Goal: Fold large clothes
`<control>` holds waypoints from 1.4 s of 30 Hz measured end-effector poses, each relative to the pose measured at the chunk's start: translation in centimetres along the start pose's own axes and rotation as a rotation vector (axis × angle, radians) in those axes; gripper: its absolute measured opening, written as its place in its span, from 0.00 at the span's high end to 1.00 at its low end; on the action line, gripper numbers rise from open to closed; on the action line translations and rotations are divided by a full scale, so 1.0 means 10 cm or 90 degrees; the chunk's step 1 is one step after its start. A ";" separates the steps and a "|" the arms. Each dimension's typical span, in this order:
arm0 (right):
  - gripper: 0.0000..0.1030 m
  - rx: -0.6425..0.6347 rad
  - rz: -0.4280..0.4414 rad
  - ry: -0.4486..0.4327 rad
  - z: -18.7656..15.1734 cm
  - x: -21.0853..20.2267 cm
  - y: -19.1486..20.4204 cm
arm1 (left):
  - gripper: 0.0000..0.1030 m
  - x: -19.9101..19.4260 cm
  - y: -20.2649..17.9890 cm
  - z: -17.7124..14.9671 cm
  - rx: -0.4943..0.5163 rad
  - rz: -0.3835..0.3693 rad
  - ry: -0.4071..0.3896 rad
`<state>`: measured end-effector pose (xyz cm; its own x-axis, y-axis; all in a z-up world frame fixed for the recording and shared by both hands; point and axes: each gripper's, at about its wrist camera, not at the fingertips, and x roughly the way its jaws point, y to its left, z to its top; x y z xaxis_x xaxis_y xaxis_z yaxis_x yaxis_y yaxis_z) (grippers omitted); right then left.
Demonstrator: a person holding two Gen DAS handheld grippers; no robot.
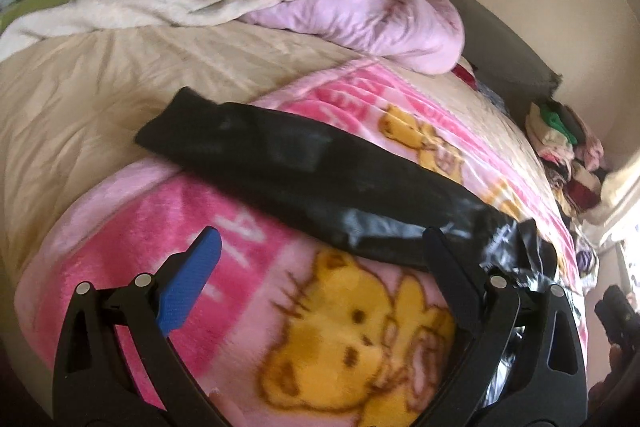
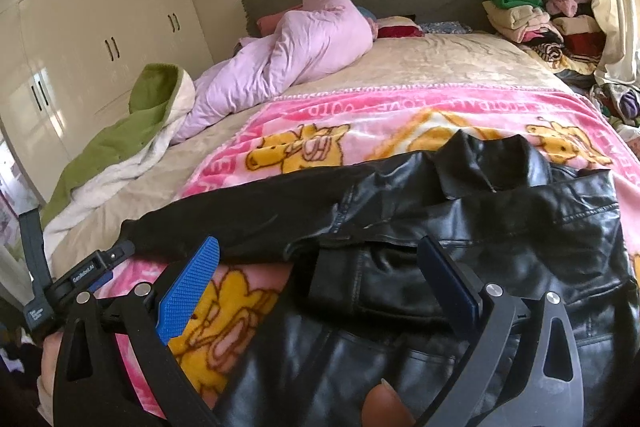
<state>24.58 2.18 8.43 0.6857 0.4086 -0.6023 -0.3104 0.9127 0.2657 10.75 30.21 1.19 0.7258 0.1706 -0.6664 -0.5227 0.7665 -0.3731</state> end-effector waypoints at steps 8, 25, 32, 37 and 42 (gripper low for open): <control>0.04 -0.010 0.019 0.008 0.02 0.26 0.16 | 0.09 0.29 0.33 0.02 -0.057 0.020 0.030; 0.04 0.058 0.016 0.009 -0.17 0.23 -0.13 | 0.16 0.93 0.61 0.32 -0.108 0.086 0.026; 0.04 0.070 -0.035 -0.003 -0.29 -0.01 -0.32 | 0.85 1.02 0.51 0.39 -0.074 0.053 0.020; 0.04 0.101 -0.024 0.000 -0.37 -0.14 -0.44 | 0.93 0.87 0.49 0.44 -0.083 0.023 -0.010; 0.04 0.115 -0.037 -0.011 -0.42 -0.35 -0.56 | 0.95 0.64 0.35 0.49 -0.074 -0.009 -0.047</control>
<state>21.14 -4.39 5.87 0.7108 0.3540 -0.6078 -0.1477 0.9200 0.3631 15.74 37.05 -1.17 0.7624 0.2079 -0.6129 -0.5569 0.6931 -0.4577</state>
